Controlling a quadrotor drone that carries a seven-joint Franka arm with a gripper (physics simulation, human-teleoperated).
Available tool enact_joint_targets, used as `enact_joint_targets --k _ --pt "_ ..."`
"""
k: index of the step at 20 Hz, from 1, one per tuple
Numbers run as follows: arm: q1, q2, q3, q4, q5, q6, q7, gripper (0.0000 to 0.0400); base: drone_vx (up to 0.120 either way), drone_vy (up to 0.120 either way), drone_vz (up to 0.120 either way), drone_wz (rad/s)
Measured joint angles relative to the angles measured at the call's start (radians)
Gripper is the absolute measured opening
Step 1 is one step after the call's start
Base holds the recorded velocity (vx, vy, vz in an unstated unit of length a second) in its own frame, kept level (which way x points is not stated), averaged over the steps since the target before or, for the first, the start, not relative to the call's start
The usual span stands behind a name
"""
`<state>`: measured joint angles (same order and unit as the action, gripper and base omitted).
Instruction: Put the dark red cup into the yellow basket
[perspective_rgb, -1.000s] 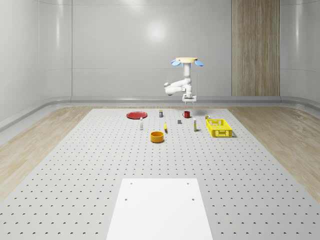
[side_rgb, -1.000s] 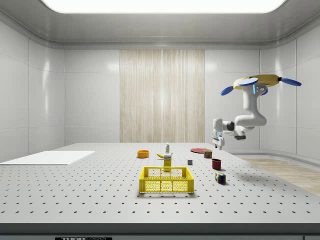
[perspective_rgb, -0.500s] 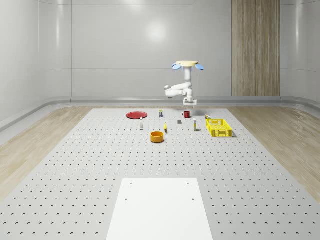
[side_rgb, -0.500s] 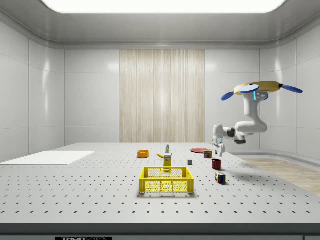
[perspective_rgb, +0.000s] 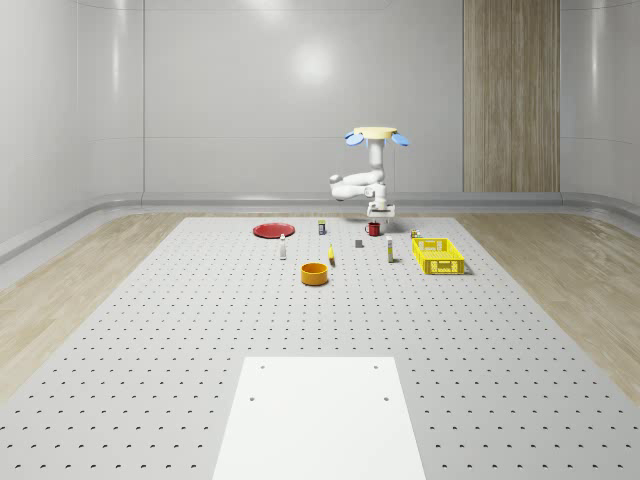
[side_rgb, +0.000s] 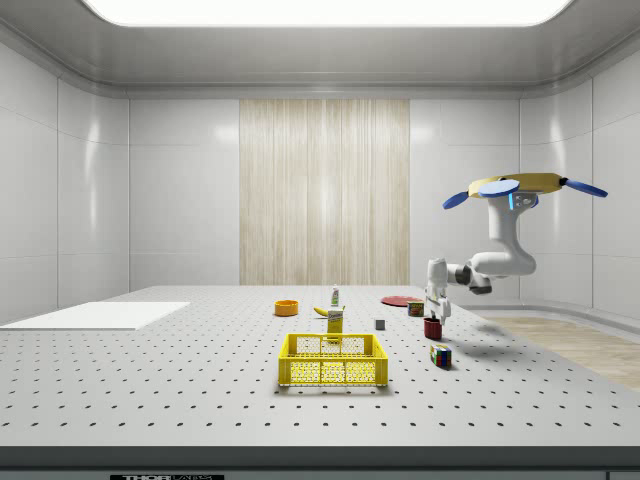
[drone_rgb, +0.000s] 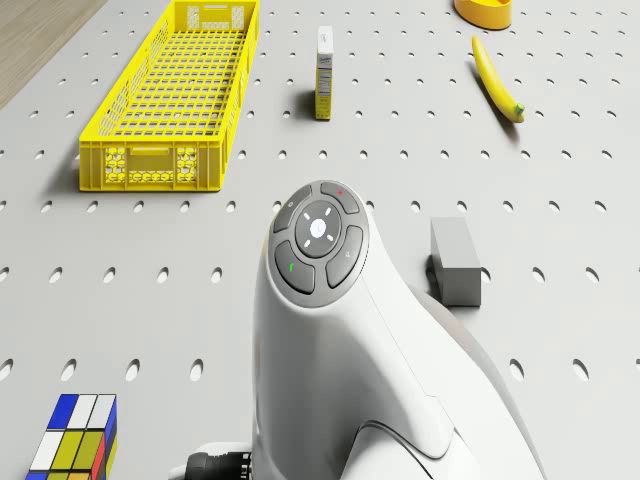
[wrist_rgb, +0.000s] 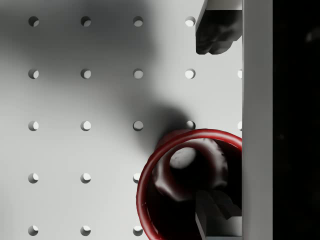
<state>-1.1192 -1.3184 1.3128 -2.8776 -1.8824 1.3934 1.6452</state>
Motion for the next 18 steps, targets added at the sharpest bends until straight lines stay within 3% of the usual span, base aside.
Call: enact_joint_targets --k 18 --pt "-0.028 -0.056 -0.079 0.059 -0.066 0.095 -0.018 0.04 0.0 0.0 0.0 0.0"
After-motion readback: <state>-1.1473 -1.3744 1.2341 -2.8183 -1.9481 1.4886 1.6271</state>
